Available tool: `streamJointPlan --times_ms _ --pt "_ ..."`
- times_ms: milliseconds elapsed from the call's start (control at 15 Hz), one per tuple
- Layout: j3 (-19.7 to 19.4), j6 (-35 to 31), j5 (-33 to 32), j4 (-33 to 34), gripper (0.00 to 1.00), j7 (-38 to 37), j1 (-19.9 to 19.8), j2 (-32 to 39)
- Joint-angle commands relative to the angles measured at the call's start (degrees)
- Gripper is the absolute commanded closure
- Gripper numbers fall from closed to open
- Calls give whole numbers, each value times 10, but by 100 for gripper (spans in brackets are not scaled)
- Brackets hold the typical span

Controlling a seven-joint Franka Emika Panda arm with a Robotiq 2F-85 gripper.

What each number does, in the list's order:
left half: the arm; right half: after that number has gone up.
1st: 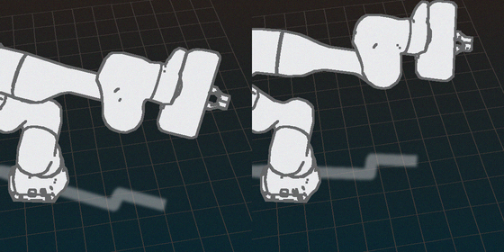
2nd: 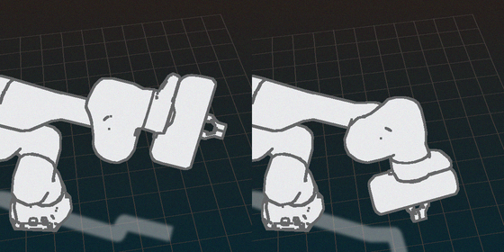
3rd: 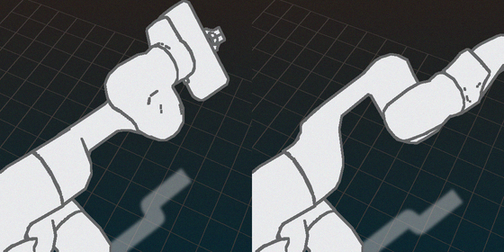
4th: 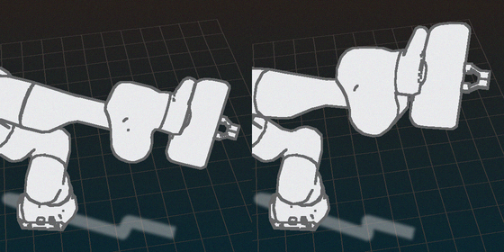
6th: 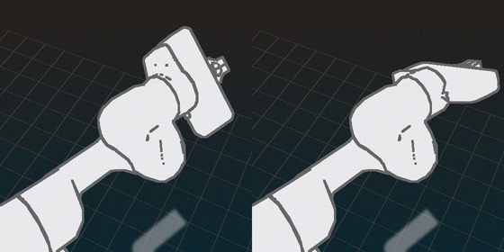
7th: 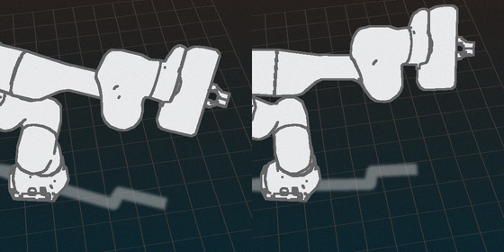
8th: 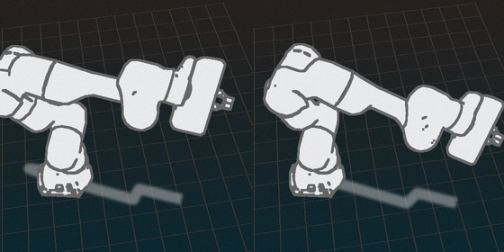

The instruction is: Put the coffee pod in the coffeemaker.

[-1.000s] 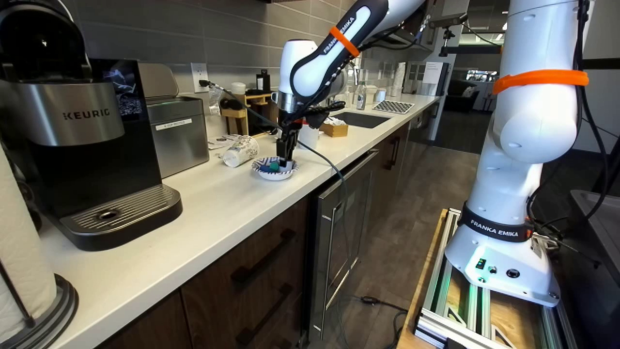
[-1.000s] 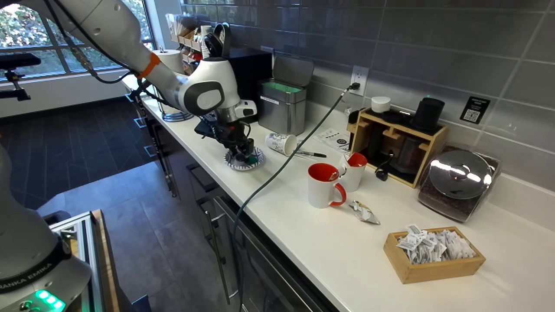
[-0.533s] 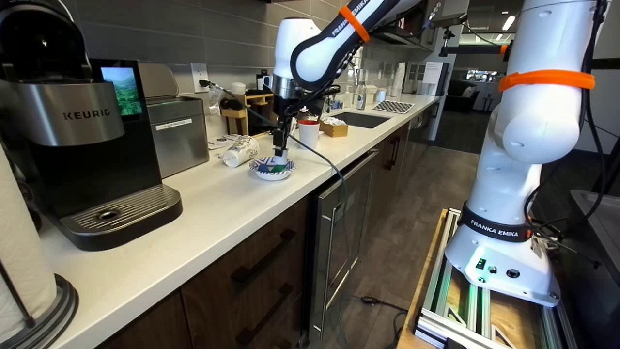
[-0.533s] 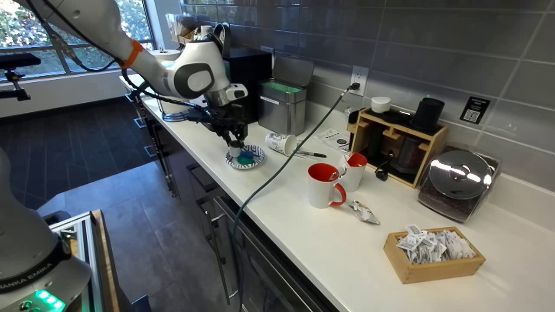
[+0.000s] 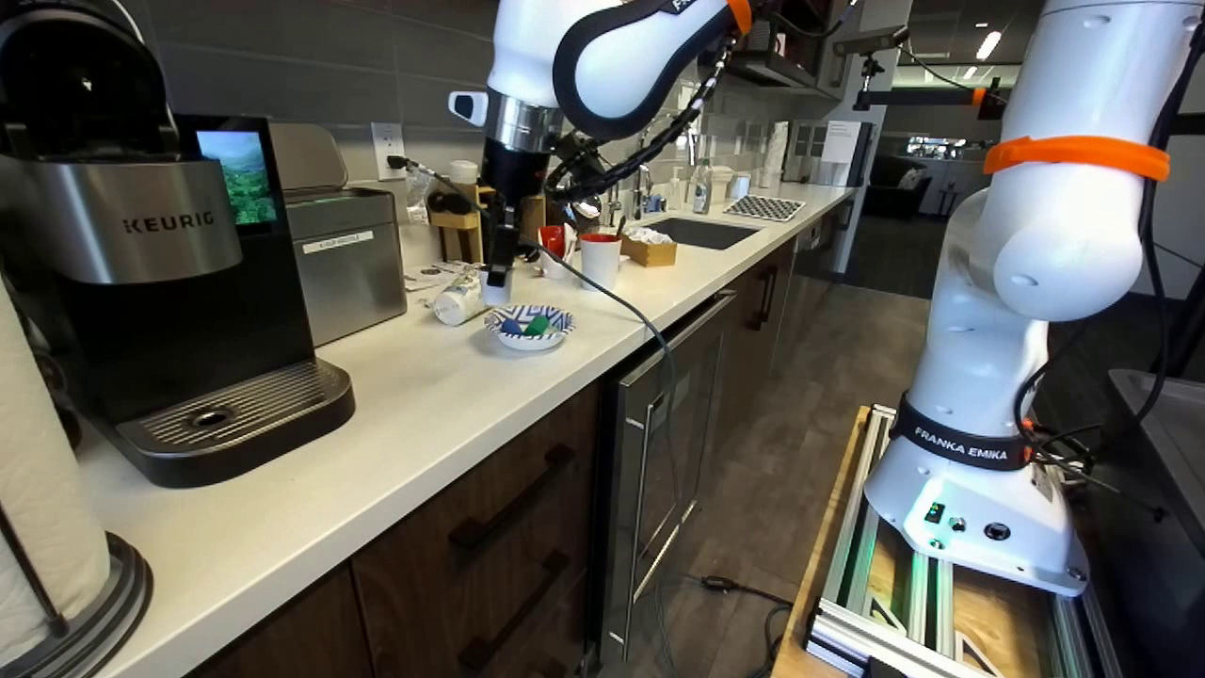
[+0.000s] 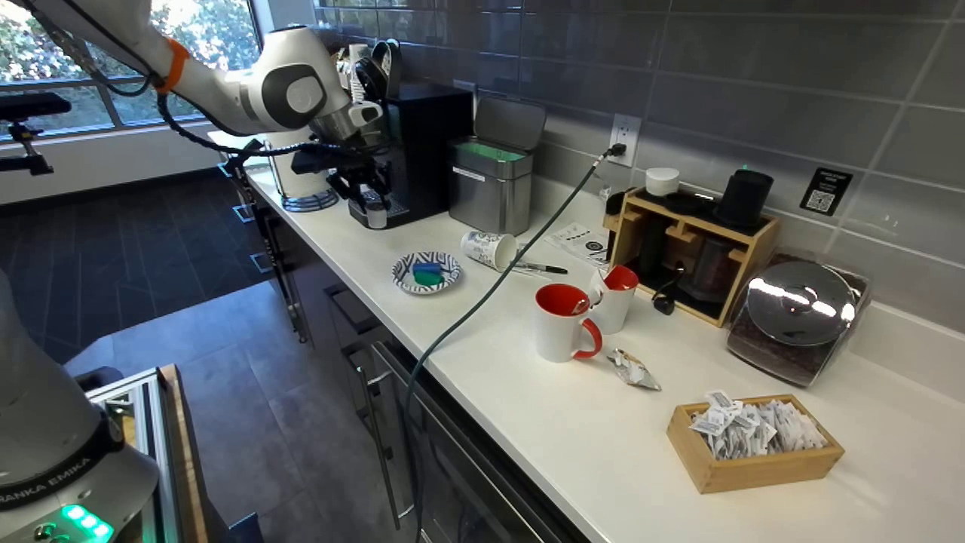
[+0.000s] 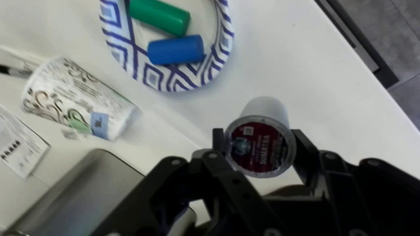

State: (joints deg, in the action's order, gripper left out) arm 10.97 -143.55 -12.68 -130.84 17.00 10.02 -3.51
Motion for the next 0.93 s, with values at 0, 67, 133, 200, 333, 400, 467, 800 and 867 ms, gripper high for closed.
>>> streamJointPlan --times_ms 0,67,133,200,333,400,467,800,867 --pt "33 24 -8 51 74 39 38 35" --pt "44 29 -8 73 74 48 48 50" --pt "51 40 11 90 74 78 57 63" --pt "56 59 23 106 74 106 60 76" --pt "56 39 9 80 49 71 60 52" --pt "58 43 9 89 49 78 61 61" --pt "58 44 9 95 49 83 61 67" --pt "61 3 -24 118 74 55 70 81" --pt "64 -6 -53 125 74 36 76 76"
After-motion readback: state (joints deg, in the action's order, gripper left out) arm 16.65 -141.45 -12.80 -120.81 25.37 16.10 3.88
